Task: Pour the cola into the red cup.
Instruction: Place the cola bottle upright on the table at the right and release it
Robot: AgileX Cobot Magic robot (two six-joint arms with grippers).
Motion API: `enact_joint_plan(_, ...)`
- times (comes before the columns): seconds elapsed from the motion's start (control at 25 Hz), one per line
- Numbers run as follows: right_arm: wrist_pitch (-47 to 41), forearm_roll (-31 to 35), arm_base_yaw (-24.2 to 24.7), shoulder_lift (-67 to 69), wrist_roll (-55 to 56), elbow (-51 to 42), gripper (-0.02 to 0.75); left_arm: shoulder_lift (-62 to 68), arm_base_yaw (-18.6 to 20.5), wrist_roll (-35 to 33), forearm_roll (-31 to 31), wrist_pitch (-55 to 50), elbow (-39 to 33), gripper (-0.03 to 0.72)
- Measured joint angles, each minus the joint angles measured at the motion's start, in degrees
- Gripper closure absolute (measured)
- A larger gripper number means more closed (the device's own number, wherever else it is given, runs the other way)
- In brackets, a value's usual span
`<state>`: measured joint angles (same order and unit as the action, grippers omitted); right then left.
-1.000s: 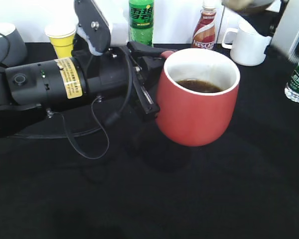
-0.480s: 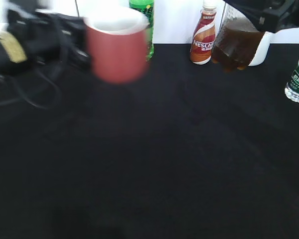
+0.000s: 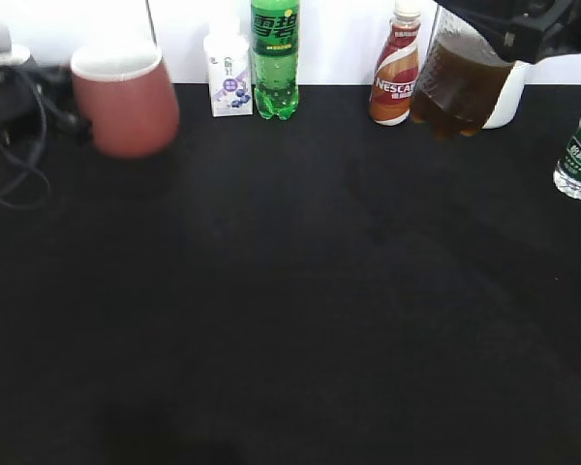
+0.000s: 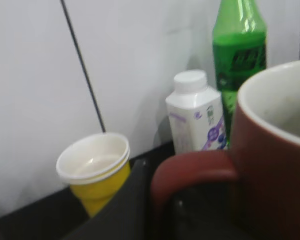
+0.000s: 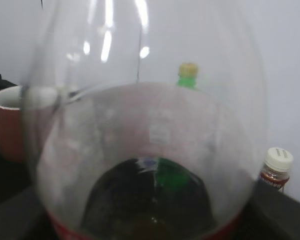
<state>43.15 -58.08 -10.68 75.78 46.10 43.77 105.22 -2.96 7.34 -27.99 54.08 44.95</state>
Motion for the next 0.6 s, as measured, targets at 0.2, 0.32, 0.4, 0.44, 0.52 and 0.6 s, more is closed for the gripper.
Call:
enact_joint_plan(0.2, 0.34, 0.0, 0.0, 0.0, 0.0, 0.0, 0.237, 10.05, 0.85, -6.08, 10.68, 8.93, 0.05, 0.643)
enact_joint_plan(0.32, 0.36, 0.0, 0.0, 0.0, 0.0, 0.0, 0.237, 15.1, 0.95, -7.79, 12.09, 10.31, 0.74, 0.643)
enact_joint_plan(0.4, 0.41, 0.0, 0.0, 0.0, 0.0, 0.0, 0.237, 17.16, 0.95, -8.38, 12.16, 11.59, 2.8, 0.643)
enact_joint_plan(0.44, 0.41, 0.0, 0.0, 0.0, 0.0, 0.0, 0.237, 17.8, 0.95, -8.51, 12.16, 12.23, 3.52, 0.643)
enact_joint_plan(0.52, 0.41, 0.0, 0.0, 0.0, 0.0, 0.0, 0.237, 17.98, 0.95, -8.73, 12.17, 12.4, 3.61, 0.641)
enact_joint_plan(0.6, 0.41, 0.0, 0.0, 0.0, 0.0, 0.0, 0.237, 17.86, 0.95, -8.27, 12.23, 12.89, 3.21, 0.557)
